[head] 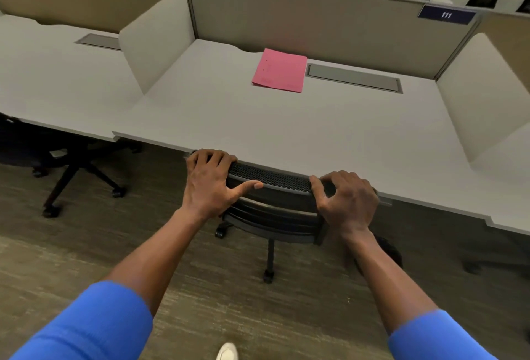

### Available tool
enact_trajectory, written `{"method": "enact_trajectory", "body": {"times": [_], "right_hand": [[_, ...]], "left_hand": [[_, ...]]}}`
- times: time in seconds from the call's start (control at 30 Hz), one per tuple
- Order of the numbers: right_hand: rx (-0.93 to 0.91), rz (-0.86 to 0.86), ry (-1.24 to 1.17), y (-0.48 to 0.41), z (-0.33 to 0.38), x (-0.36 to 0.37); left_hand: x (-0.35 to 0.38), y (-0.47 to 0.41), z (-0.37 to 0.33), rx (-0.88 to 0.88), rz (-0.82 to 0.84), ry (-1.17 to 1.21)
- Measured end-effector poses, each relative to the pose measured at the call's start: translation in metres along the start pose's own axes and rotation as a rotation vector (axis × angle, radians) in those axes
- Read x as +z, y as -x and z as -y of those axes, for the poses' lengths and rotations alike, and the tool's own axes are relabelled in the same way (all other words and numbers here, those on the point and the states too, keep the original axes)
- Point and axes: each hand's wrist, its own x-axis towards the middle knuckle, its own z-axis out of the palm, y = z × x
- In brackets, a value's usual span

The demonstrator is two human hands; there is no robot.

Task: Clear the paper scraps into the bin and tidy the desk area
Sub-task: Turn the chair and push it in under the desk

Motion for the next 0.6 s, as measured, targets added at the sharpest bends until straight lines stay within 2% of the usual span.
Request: {"method": "enact_trajectory", "body": {"times": [0.6], "right_hand": [[0.074,0.001,-0.007,-0.042,-0.033,0.025]], "left_hand": [[0.029,-0.043,-0.017,0.008,-0.009,0.0]]}}
